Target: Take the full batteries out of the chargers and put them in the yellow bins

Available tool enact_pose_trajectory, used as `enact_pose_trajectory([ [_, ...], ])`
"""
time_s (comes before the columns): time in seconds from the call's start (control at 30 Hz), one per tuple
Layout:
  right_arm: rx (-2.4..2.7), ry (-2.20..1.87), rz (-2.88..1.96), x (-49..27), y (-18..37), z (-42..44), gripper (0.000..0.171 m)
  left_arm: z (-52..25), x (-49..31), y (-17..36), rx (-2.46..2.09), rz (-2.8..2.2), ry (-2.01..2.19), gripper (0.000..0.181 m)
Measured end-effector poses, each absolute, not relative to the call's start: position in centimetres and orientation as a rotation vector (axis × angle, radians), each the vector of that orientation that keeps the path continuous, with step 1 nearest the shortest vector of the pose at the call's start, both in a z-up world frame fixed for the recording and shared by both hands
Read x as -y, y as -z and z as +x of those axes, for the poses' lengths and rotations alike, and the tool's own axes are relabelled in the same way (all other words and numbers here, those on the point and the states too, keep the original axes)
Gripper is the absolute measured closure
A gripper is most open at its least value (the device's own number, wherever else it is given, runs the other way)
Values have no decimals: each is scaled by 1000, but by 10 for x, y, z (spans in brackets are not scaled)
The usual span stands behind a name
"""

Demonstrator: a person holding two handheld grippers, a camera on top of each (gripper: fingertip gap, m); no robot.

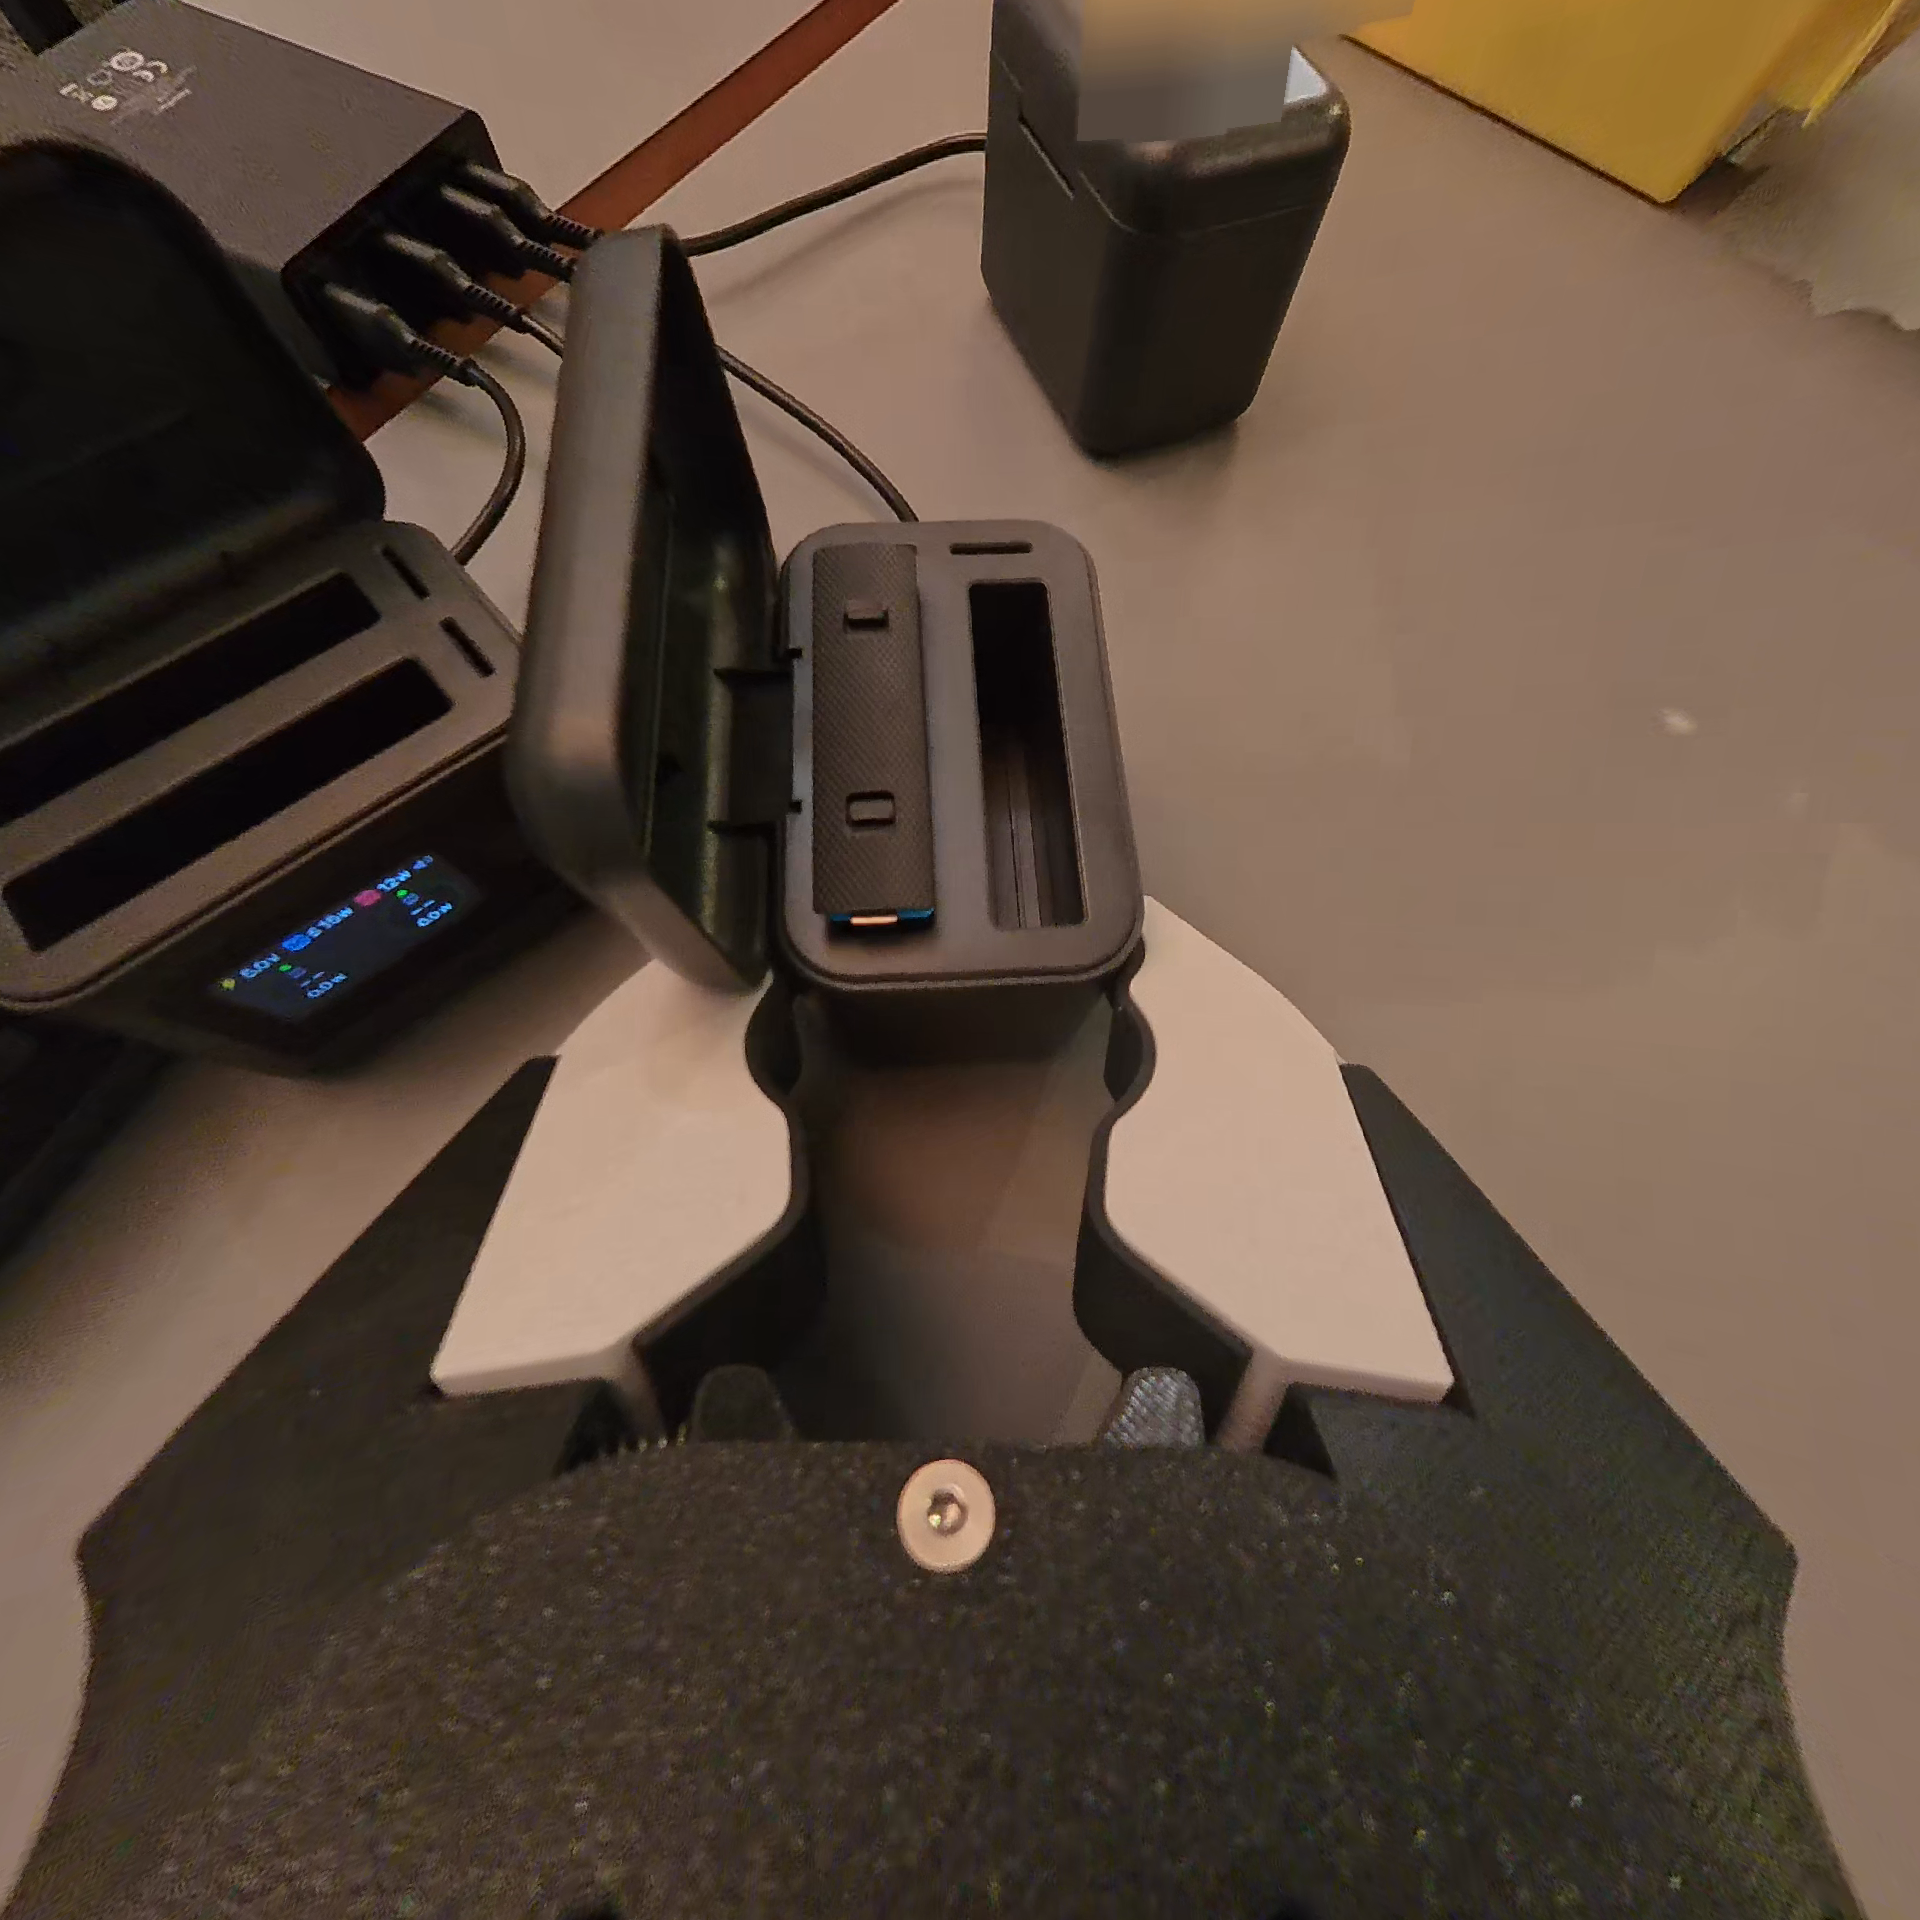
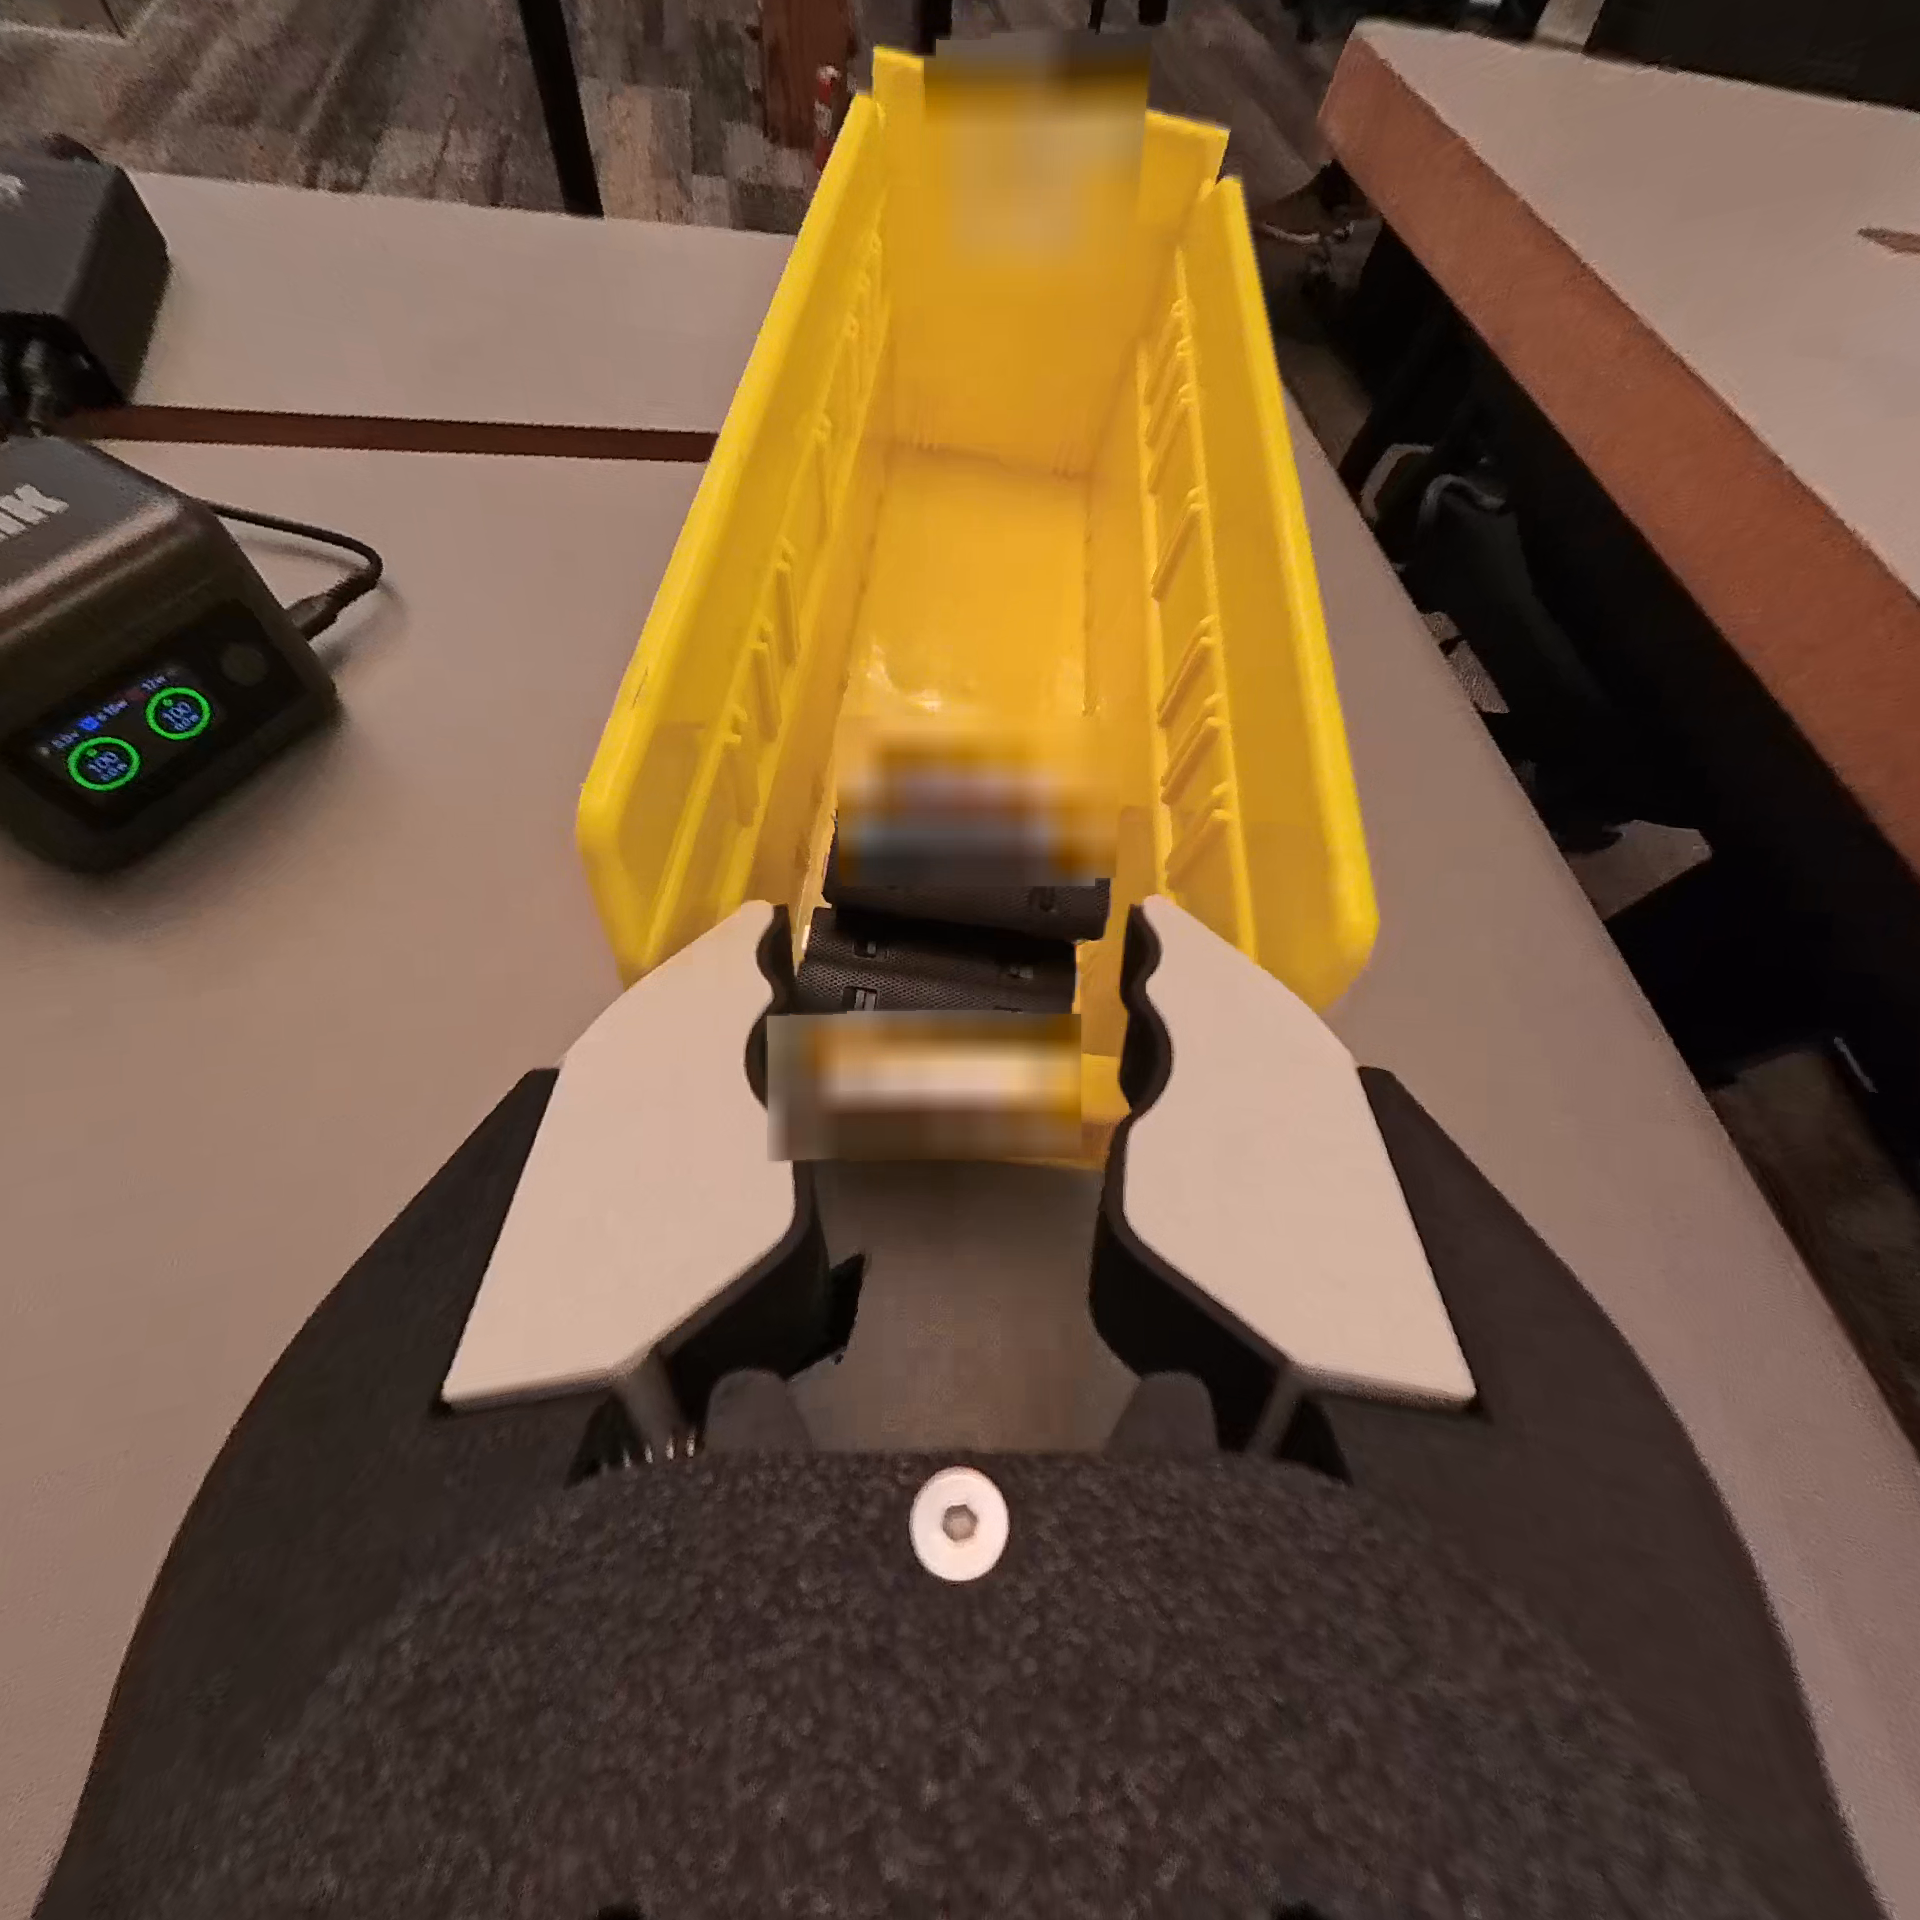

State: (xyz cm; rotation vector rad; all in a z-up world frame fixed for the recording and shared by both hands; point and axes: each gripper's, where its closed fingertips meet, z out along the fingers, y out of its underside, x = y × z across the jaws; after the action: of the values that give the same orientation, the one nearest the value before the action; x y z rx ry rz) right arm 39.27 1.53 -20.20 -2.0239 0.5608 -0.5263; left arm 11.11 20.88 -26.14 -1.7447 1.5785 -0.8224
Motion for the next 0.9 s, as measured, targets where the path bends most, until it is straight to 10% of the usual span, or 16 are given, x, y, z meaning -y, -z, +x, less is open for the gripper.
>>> enact_pose_trajectory([
  [0.3,-174,297,-1856,-82,117,275,112,111,-210,261,-1573,-1740,813,124],
  [0.9,175,-98,-2133,-233,216,110,99,110,-211,260,-1554,-1740,809,125],
])
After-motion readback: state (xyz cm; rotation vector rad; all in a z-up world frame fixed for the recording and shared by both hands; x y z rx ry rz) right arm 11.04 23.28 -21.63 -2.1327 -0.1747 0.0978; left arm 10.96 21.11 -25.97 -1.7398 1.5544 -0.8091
